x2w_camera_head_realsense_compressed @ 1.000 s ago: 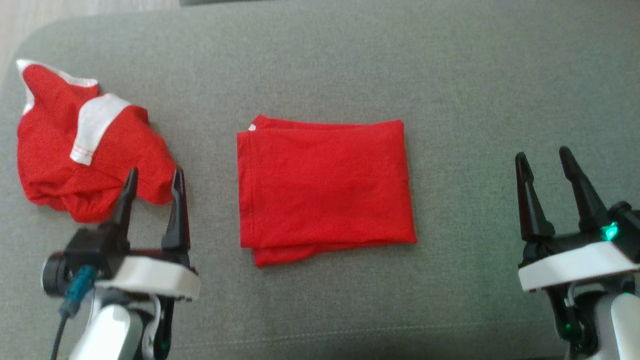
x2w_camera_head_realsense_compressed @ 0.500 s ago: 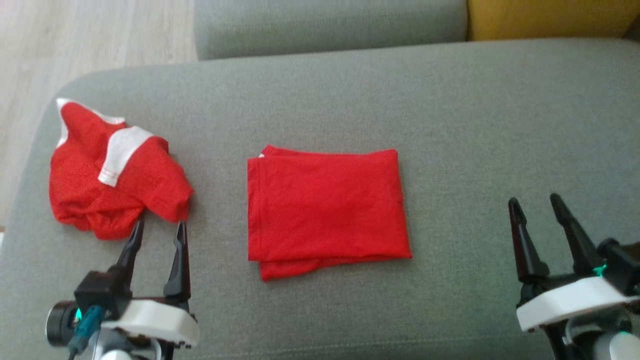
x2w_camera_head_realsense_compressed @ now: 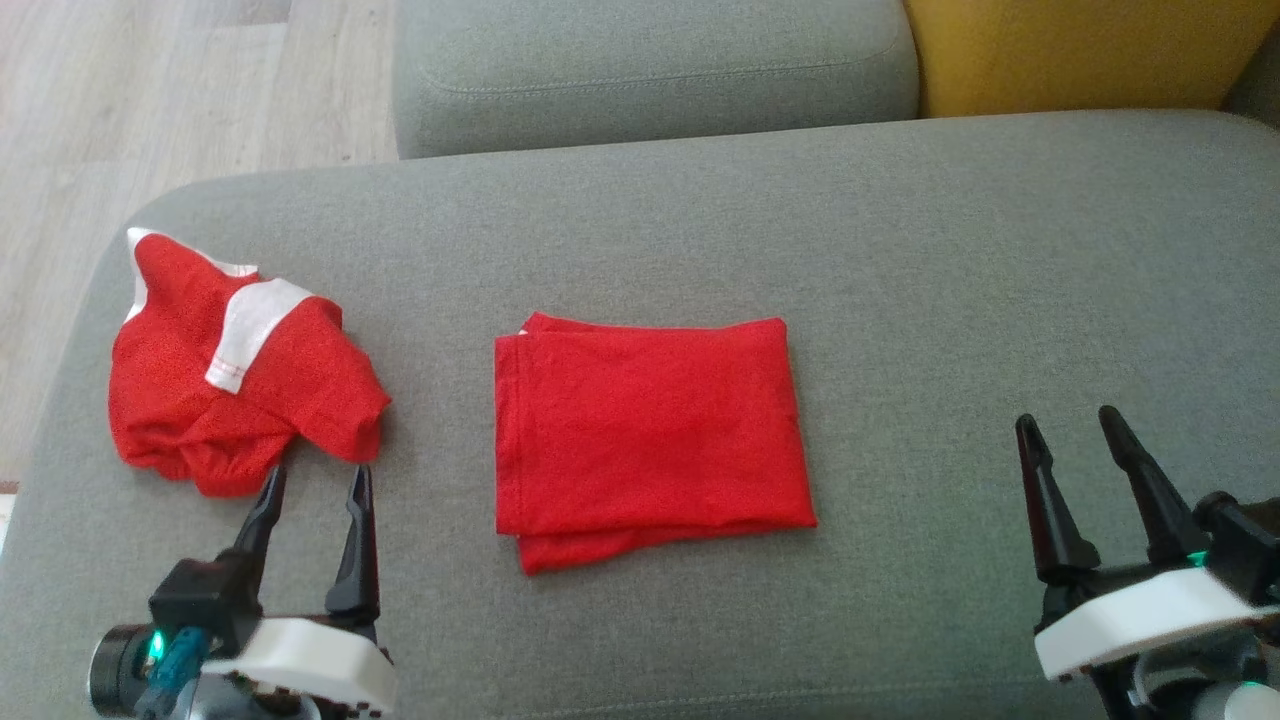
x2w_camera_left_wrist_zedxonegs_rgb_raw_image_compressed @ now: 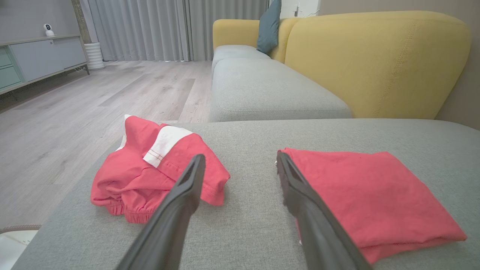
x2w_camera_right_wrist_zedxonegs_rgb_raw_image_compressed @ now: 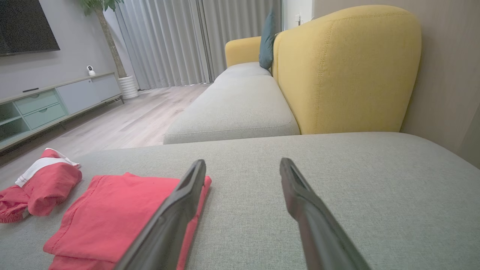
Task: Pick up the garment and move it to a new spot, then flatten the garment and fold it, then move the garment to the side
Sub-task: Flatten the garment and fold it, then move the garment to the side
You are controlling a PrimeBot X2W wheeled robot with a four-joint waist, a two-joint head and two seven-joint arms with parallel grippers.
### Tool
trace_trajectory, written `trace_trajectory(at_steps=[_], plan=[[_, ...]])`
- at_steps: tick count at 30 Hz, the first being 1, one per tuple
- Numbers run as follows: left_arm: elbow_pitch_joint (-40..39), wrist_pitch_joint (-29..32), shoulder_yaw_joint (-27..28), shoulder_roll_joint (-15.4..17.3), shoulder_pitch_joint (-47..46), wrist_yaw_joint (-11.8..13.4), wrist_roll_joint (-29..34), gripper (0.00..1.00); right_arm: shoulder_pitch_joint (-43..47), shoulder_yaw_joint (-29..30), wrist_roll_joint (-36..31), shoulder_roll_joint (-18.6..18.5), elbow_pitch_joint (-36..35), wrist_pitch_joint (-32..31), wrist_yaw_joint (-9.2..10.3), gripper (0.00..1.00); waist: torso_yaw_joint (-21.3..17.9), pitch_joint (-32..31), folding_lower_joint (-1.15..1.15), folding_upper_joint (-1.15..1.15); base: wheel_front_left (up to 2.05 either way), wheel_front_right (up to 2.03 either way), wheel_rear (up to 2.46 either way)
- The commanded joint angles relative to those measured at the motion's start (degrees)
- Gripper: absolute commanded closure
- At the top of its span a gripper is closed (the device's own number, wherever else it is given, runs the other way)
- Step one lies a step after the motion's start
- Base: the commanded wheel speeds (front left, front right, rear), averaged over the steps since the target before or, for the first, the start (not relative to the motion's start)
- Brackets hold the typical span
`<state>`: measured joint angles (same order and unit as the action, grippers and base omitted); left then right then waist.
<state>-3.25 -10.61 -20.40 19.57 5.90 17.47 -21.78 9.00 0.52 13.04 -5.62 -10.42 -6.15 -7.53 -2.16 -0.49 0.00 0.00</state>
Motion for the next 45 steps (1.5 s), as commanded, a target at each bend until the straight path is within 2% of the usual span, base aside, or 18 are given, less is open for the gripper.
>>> trace_trajectory(at_steps=[1,19,26,37,45], plan=[[-1.7,-0.3,2.3,1.4,-2.2,0.3,-0.3,0.00,-1.2,-0.9,-0.3,-0.3,-2.5,-0.1,0.04,0.00,0.0,0.0,0.00,0.00,0.00,0.00,0.00],[-2.2,-0.3,2.0,1.6,-2.8,0.9,-0.2,0.00,-1.0,-0.5,-0.4,-0.5,-2.9,-1.3,0.04,0.00,-0.1,0.4,0.00,0.00,0.00,0.00,0.00],[-4.1,-1.1,2.3,2.0,-6.2,0.9,0.8,0.00,-4.0,-1.2,0.0,-0.5,-0.7,-1.8,0.04,0.00,1.5,5.0,0.00,0.00,0.00,0.00,0.00],[-3.2,-3.8,0.8,-0.3,-15.5,-2.7,2.4,0.00,-16.5,-6.6,1.7,-1.4,15.0,-2.5,0.04,0.00,8.3,13.9,0.00,0.00,0.00,0.00,0.00],[-2.3,-4.4,1.2,-2.3,-19.9,-5.7,4.0,0.00,-23.5,-7.8,3.0,-0.7,28.1,-3.4,0.04,0.00,12.3,16.8,0.00,0.00,0.00,0.00,0.00]])
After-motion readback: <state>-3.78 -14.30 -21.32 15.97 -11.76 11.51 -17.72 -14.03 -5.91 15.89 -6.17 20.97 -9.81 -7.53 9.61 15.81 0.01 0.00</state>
